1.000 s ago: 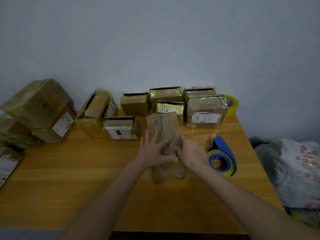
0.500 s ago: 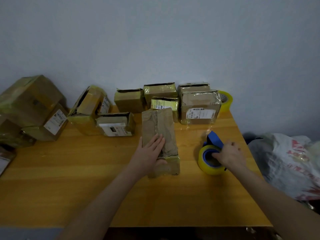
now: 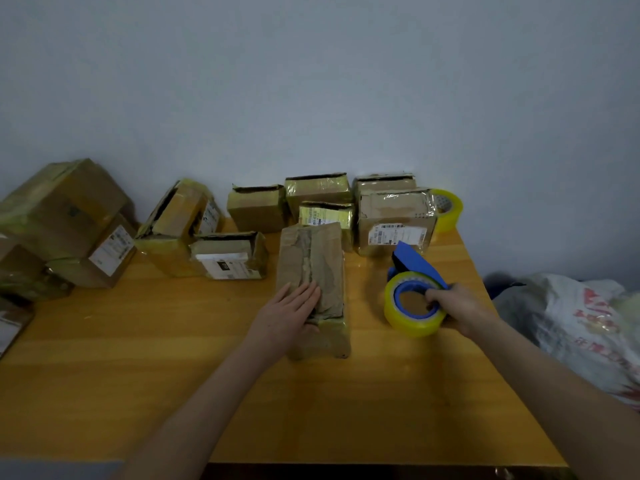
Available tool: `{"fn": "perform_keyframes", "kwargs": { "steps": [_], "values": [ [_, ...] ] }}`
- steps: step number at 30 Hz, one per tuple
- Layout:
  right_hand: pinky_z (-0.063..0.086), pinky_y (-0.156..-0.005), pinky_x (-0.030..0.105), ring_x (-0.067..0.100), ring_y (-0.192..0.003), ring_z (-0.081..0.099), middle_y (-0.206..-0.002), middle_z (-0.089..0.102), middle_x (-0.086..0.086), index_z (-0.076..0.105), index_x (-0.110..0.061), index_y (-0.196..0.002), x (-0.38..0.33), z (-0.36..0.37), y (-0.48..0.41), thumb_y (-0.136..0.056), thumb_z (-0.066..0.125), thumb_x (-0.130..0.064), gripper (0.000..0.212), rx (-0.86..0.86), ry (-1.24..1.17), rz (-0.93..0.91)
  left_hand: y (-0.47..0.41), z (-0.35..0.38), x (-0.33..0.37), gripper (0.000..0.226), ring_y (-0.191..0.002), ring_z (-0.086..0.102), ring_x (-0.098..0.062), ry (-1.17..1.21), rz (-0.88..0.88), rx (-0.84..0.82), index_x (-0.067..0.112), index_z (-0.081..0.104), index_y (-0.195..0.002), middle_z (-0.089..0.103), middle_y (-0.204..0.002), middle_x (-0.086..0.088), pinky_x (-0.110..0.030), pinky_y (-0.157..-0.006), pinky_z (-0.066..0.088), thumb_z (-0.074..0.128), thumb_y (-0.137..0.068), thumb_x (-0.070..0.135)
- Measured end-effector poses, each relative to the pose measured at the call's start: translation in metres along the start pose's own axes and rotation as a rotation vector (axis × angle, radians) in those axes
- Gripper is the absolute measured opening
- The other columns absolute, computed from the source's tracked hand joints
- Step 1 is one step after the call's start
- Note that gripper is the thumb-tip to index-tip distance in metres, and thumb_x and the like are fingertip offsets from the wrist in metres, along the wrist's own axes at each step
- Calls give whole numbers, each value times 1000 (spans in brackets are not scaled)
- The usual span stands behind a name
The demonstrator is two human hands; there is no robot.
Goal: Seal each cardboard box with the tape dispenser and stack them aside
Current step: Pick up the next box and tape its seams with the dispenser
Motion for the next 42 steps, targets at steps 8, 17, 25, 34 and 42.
{"fn": "perform_keyframes", "kwargs": {
  "steps": [8, 17, 25, 34, 42],
  "values": [
    [53, -73, 36, 28, -84, 66, -99, 69, 10, 64, -17, -110, -95, -6, 63, -73, 75, 4, 44, -320, -51, -315, -2, -72, -4, 48, -119, 46, -3, 1148, -372, 472, 18, 44, -140, 48, -142, 1, -10, -86, 42, 48, -97, 39],
    [54, -81, 27, 12, -96, 67, -114, 64, 0, 52, -32, -121, -121, 25, 115, -60, 83, -7, 73, -471, 301, -609, 4, -87, -5, 69, -95, 65, -17, 1932, -560, 129, 17, 66, -107, 70, -103, -1, -27, -68, 50, 51, -70, 73],
    [54, -73, 19, 6, -96, 66, -113, 63, -8, 51, -36, -123, -115, 37, 121, -58, 77, -12, 74, -549, 343, -656, 14, -66, -12, 14, -70, 60, -10, 2021, -485, 121, 14, 65, -95, 66, -70, 6, -25, -66, 47, 64, -89, 27],
    [54, -77, 19, 1, -99, 62, -109, 60, -20, 54, -47, -118, -113, 37, 119, -64, 75, -12, 68, -568, 443, -702, 18, -59, -16, 36, -83, 62, -16, 2020, -552, 98, 18, 70, -91, 73, -77, 6, -31, -71, 46, 47, -94, 47],
    [54, -84, 28, 10, -99, 59, -114, 53, -10, 46, -33, -124, -118, 50, 125, -64, 84, -43, 71, -396, 809, -865, 19, -58, -22, 17, -60, 57, -2, 1600, -562, 227, 17, 67, -80, 64, -69, 4, -14, -54, 46, 58, -93, 23]
  ]
}}
Point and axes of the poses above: each hand's wrist, its own y-axis away from the middle knuckle, its own z-axis out of the palm, x = y × z, the point moved 3 cm from there along -y, towards the middle knuckle
